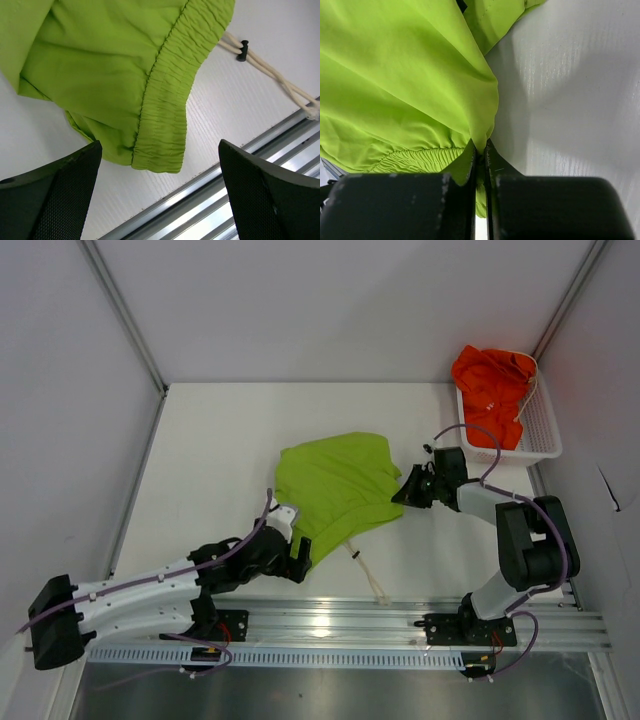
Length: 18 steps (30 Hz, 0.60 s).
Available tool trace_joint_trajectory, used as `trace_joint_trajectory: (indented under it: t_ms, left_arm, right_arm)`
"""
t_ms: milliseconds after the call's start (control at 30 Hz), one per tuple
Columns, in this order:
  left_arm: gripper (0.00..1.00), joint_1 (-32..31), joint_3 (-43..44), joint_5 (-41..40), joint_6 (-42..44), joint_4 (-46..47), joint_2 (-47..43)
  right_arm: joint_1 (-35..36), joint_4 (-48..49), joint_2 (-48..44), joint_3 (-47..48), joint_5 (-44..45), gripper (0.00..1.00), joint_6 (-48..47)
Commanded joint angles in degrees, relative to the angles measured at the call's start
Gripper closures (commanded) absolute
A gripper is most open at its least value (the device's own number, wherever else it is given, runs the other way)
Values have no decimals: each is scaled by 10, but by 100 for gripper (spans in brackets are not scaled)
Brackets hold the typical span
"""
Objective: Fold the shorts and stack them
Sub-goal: Flatten the shorts out
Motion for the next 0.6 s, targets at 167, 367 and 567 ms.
trace_joint_trajectory:
  t_ms: [167,367,567]
  left_arm:
    - [3,-21,53,-75,7,-11,98]
    - [17,-22,61,-37,0,14,161]
    - [49,-27,42,14,2,23,191]
  right_arm:
    - [-5,2,-32,-5,-2,100,-18]
    - [-9,8,-29,-21,-3,100,-17]
    - [-17,8,-37,-22,9,100,-17]
